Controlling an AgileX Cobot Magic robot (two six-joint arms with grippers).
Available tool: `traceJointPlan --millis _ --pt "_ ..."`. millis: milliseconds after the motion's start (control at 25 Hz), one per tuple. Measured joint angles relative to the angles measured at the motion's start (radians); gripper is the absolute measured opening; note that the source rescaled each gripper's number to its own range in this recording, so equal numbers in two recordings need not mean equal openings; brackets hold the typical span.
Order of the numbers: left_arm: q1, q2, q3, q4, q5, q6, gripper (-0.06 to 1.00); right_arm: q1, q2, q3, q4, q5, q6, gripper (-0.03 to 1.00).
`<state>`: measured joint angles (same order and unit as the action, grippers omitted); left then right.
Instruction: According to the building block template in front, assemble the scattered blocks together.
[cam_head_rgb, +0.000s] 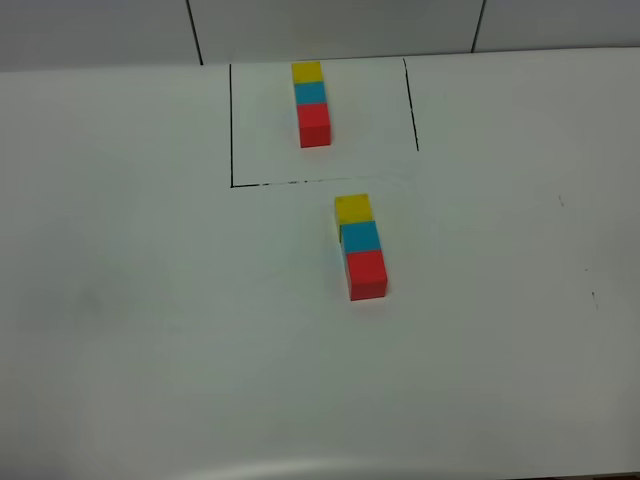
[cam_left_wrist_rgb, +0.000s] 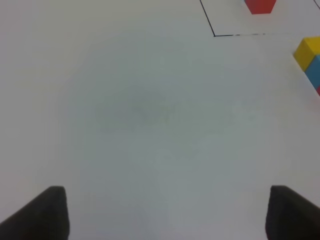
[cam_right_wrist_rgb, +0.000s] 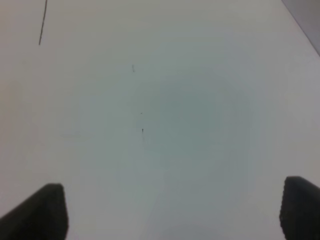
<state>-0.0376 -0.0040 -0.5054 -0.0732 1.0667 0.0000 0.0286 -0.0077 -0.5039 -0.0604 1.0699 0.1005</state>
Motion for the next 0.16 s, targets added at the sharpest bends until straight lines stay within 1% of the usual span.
traceJointPlan --millis 160 --pt "0.000 0.000 0.000 0.000 0.000 0.000 0.83 0.000 0.000 0.000 0.000 0.000 0.000 0.72"
